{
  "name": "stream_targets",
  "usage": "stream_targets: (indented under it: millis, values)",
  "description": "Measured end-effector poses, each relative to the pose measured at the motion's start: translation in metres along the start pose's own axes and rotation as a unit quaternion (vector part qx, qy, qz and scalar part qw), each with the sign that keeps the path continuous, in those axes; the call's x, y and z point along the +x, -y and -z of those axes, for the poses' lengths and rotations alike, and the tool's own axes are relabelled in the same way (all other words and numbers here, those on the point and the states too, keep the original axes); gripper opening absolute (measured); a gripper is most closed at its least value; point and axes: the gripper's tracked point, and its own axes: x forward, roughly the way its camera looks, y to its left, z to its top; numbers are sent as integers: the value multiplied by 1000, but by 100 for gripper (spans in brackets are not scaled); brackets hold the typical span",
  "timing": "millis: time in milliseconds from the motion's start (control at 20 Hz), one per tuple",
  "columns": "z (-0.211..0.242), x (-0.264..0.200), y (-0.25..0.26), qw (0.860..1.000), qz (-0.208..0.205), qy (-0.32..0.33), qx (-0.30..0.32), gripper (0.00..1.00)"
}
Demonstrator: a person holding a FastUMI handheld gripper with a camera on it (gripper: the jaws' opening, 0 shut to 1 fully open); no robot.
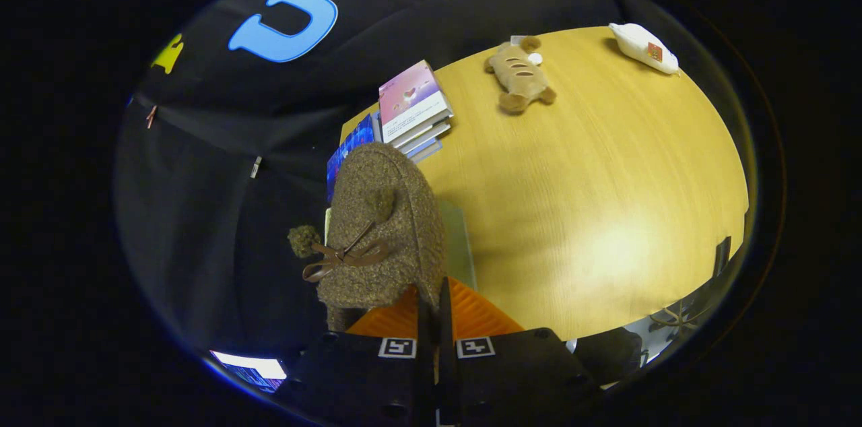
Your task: Open the storage box then place both shoes into the box .Put the left shoe in first, then the right shoe, with the right side of both shoes facing outward in a uniform manner.
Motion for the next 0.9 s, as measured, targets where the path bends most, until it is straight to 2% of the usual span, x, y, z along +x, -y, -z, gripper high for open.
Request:
stream_targets:
  millis: [200,500,650,700,750,800,900]
  values:
    - [13,19,-28,1000,19,-14,-16,7]
    - [25,56,-29,996,72,-24,-37,7]
    - [27,63,-32,996,72,-25,-44,8]
    - [26,64,-39,997,60,-27,-46,13]
    - [27,63,-42,997,55,-27,-47,26]
    - [24,62,-44,997,52,-22,-49,32]
    - [18,59,-45,996,53,-10,-64,76]
